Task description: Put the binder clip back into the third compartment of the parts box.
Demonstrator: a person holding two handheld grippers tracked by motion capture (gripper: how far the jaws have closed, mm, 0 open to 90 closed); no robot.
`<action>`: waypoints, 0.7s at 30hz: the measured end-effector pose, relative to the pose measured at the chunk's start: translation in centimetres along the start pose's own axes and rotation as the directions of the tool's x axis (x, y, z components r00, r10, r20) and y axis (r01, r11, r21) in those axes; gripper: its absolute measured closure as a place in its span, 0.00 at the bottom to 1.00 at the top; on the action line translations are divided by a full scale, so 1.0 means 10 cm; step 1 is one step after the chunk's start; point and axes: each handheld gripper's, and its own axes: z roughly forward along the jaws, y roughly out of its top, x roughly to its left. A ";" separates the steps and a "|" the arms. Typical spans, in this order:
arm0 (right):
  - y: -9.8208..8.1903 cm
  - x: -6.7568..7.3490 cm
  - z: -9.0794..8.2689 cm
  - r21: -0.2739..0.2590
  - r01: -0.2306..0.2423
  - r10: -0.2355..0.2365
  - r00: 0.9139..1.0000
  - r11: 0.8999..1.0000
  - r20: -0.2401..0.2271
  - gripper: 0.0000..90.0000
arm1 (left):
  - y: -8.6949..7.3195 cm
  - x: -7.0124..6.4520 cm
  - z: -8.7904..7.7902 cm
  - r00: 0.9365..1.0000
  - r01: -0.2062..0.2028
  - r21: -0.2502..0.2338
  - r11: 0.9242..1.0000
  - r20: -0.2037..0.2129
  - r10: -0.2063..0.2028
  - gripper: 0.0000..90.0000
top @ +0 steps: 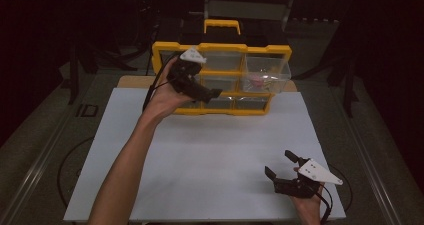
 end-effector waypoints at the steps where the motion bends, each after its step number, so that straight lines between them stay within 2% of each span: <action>1: 0.00 0.00 0.00 -0.002 0.002 -0.002 1.000 1.000 -0.002 0.09 | -0.06 -0.01 -0.02 1.000 0.001 -0.009 1.000 -0.003 -0.001 0.00; 5: 0.00 0.01 0.01 -0.002 -0.001 0.001 1.000 1.000 -0.006 0.09 | -0.40 -0.07 -0.11 1.000 -0.017 -0.027 0.999 -0.018 0.017 0.00; 9: 0.00 0.01 0.01 0.000 0.001 -0.001 1.000 1.000 -0.007 0.09 | -0.73 -0.10 -0.21 1.000 0.013 -0.058 0.998 -0.012 -0.013 0.00; 11: 0.00 0.01 0.01 -0.001 0.002 -0.002 1.000 1.000 -0.008 0.09 | -0.90 -0.11 -0.25 0.999 0.026 -0.063 0.998 -0.027 -0.028 0.00; 12: 0.00 0.01 0.01 -0.001 0.002 -0.002 1.000 1.000 -0.008 0.09 | -0.90 -0.11 -0.25 0.999 0.026 -0.063 0.998 -0.027 -0.028 0.00; 13: 0.00 0.01 0.01 0.000 0.003 -0.003 1.000 1.000 -0.008 0.09 | -1.10 -0.14 -0.31 0.998 0.030 -0.064 0.997 -0.058 -0.034 0.00; 15: 0.00 0.02 0.01 0.002 0.003 -0.003 1.000 1.000 -0.011 0.09 | -1.28 -0.18 -0.37 0.995 0.058 -0.084 0.995 -0.075 -0.064 0.00; 17: 0.00 0.02 0.02 0.002 0.002 -0.002 1.000 1.000 -0.009 0.09 | -1.47 -0.25 -0.41 0.992 0.067 -0.092 0.993 -0.101 -0.076 0.00; 19: 0.00 0.02 0.02 0.001 0.000 0.000 1.000 1.000 -0.009 0.09 | -1.68 -0.30 -0.46 0.987 0.078 -0.096 0.992 -0.133 -0.091 0.00; 21: 0.00 0.02 0.01 0.000 0.001 -0.001 1.000 1.000 -0.011 0.09 | -1.89 -0.34 -0.54 0.979 0.101 -0.118 0.988 -0.166 -0.120 0.00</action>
